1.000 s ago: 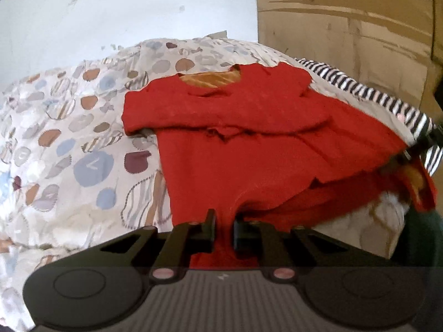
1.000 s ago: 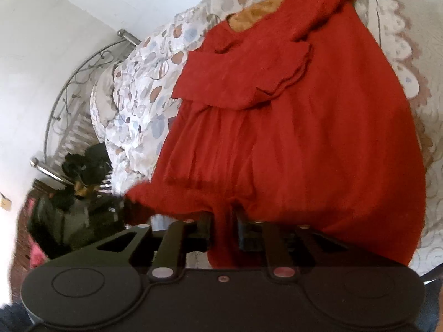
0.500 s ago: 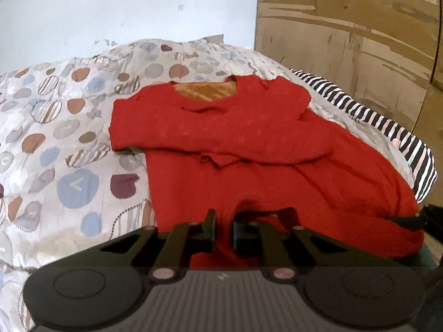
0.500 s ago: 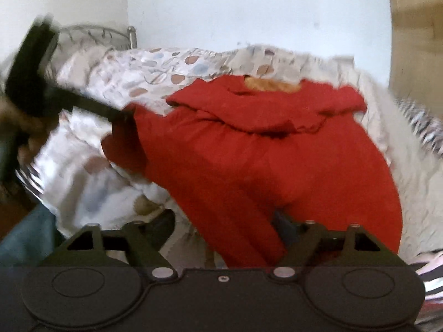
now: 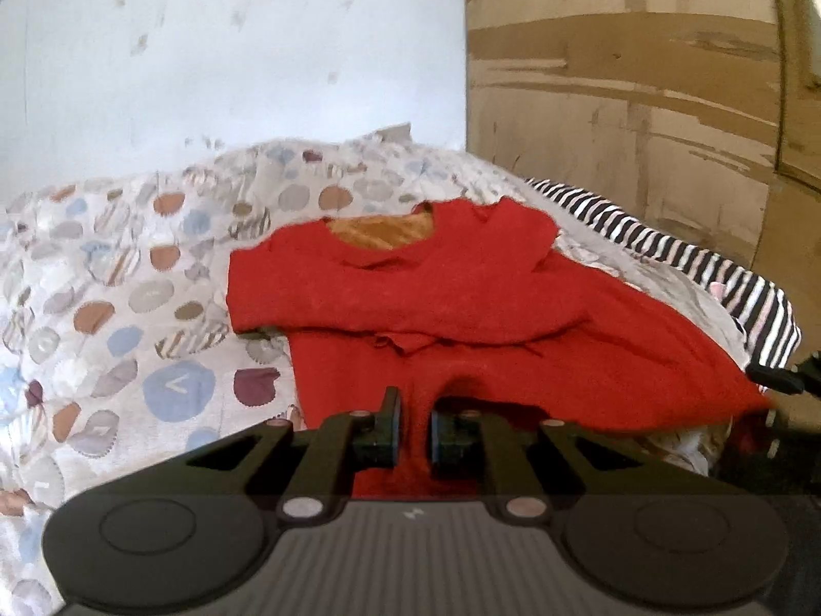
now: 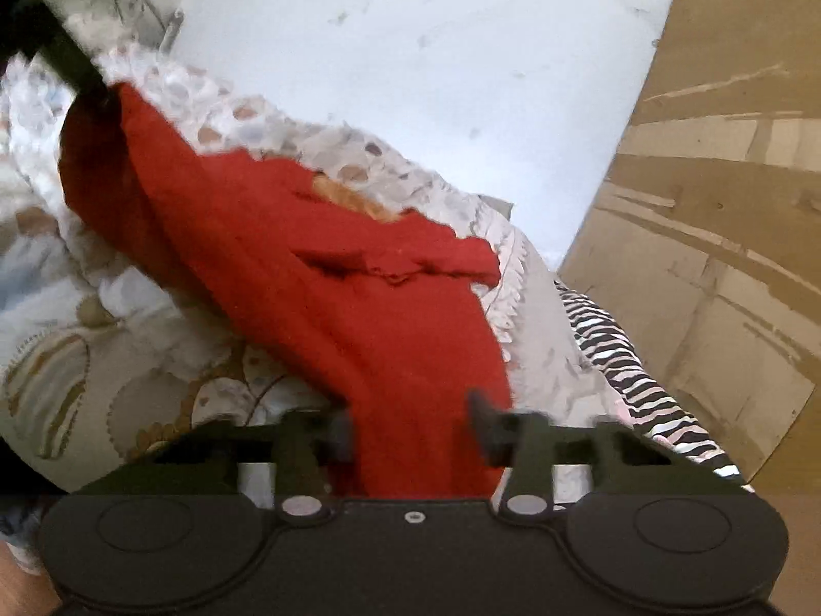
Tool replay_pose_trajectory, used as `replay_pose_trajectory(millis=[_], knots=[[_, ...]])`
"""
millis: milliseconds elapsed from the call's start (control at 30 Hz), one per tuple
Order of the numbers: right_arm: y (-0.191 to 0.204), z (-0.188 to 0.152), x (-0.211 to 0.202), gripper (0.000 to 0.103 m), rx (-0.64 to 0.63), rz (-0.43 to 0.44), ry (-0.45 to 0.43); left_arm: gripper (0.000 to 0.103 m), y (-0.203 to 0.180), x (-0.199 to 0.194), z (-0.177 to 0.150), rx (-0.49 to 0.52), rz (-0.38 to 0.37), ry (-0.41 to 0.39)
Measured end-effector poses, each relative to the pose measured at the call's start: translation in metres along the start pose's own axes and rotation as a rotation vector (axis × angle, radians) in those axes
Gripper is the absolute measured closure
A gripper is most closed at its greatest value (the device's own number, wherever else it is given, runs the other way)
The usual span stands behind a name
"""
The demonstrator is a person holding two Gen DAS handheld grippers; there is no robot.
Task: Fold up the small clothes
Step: 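Grasp the red shirt with both tools and lift it off the bed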
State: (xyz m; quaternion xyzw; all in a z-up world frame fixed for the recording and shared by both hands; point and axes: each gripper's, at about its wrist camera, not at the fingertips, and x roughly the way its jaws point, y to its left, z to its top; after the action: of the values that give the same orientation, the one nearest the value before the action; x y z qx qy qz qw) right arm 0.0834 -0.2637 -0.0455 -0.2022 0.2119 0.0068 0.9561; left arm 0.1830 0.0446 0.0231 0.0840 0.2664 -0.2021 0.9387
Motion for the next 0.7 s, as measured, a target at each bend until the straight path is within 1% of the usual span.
replay_pose_trajectory(millis=[33,100,200,300,400,500,567,600,700], knots=[[-0.003,-0.001,-0.004,0.093,-0.022,0.000,-0.019,0.092,-0.006,-0.007,-0.004,0.022,0.014,-0.025],[-0.008,-0.001,-0.013,0.100,-0.073,-0.011,-0.070,0.093,-0.020,-0.026,-0.013,0.071,0.053,-0.099],[-0.018,0.004,-0.026,0.101,-0.094,-0.030,-0.151,0.094,-0.037,-0.054,-0.025,0.086,0.095,-0.199],[-0.027,0.016,-0.041,0.101,-0.125,-0.042,-0.230,0.095,-0.045,-0.079,-0.031,0.052,0.119,-0.276],[-0.040,0.027,-0.058,0.101,-0.146,-0.042,-0.294,0.096,-0.050,-0.103,-0.034,0.011,0.122,-0.357],[-0.052,0.032,-0.073,0.101,-0.161,-0.059,-0.339,0.096,-0.064,-0.124,-0.037,0.045,0.145,-0.436],[-0.059,0.034,-0.087,0.101,-0.148,-0.064,-0.367,0.096,-0.073,-0.139,-0.039,0.065,0.150,-0.465],[-0.063,0.035,-0.095,0.101,-0.145,-0.058,-0.372,0.096,-0.077,-0.148,-0.039,0.068,0.144,-0.466],[-0.077,0.041,-0.119,0.101,-0.109,0.000,-0.347,0.096,-0.085,-0.174,-0.039,0.061,0.131,-0.459]])
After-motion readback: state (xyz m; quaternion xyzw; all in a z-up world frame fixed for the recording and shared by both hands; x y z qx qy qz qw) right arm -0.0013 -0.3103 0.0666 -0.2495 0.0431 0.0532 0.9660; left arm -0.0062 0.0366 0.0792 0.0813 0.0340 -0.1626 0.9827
